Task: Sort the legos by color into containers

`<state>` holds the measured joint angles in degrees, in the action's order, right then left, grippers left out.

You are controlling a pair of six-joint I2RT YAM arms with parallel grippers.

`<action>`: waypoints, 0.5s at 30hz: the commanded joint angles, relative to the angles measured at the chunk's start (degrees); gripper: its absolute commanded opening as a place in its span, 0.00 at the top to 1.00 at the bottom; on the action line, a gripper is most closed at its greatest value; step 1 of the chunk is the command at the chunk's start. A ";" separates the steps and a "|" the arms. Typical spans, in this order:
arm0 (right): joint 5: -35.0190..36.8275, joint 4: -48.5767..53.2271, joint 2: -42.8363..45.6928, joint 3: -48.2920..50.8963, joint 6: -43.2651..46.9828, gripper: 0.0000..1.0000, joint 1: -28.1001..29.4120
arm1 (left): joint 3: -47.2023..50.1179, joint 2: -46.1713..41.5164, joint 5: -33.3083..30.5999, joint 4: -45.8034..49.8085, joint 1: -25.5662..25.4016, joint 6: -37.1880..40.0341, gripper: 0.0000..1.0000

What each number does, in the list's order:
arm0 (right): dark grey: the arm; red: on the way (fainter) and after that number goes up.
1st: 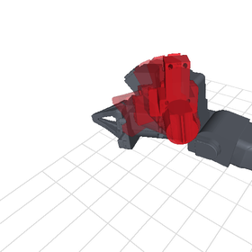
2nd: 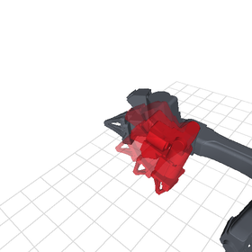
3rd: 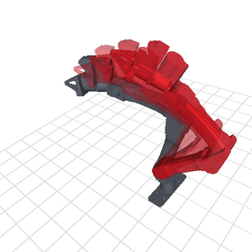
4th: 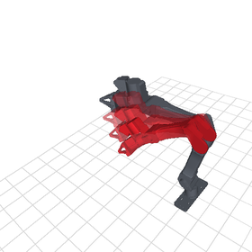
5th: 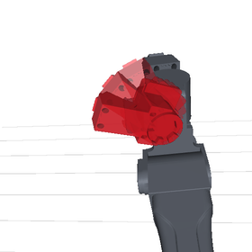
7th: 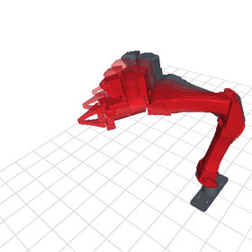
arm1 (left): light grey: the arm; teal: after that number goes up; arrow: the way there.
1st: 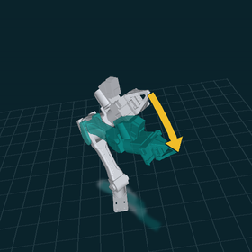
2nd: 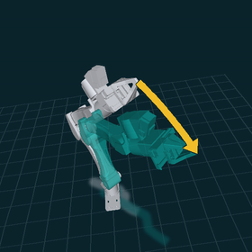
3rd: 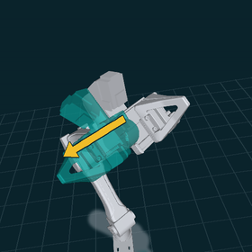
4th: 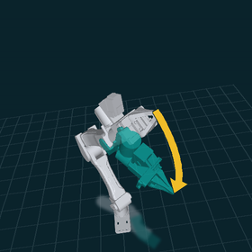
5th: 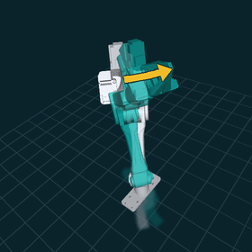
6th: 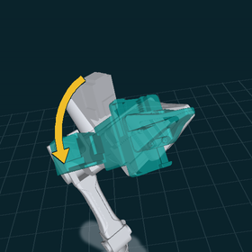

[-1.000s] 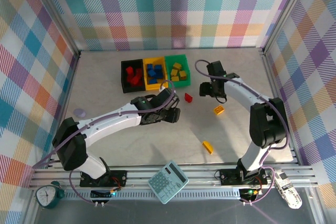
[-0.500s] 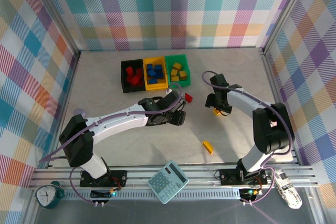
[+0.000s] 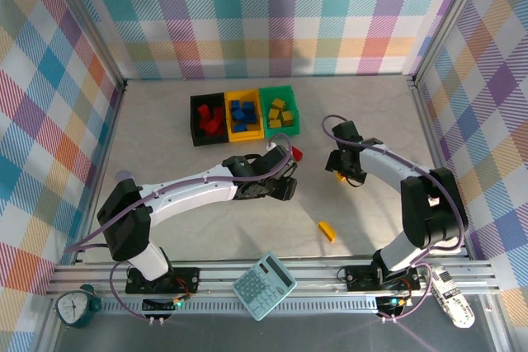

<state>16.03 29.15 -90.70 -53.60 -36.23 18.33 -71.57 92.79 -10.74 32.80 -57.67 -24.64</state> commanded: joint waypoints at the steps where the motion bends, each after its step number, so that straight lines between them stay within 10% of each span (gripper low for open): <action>1: -1.26 -1.49 -1.17 1.03 -1.11 0.27 -0.26 | -1.57 0.29 -0.50 0.34 -0.60 -0.19 0.33; 15: -3.01 -4.27 -2.59 1.34 1.10 0.58 -0.27 | 0.53 -3.20 -4.95 1.14 -0.60 -0.40 0.33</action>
<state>13.80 25.93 -92.97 -52.90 -35.86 18.33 -71.50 92.55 -13.23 32.84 -57.67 -24.67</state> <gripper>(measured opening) 0.431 0.673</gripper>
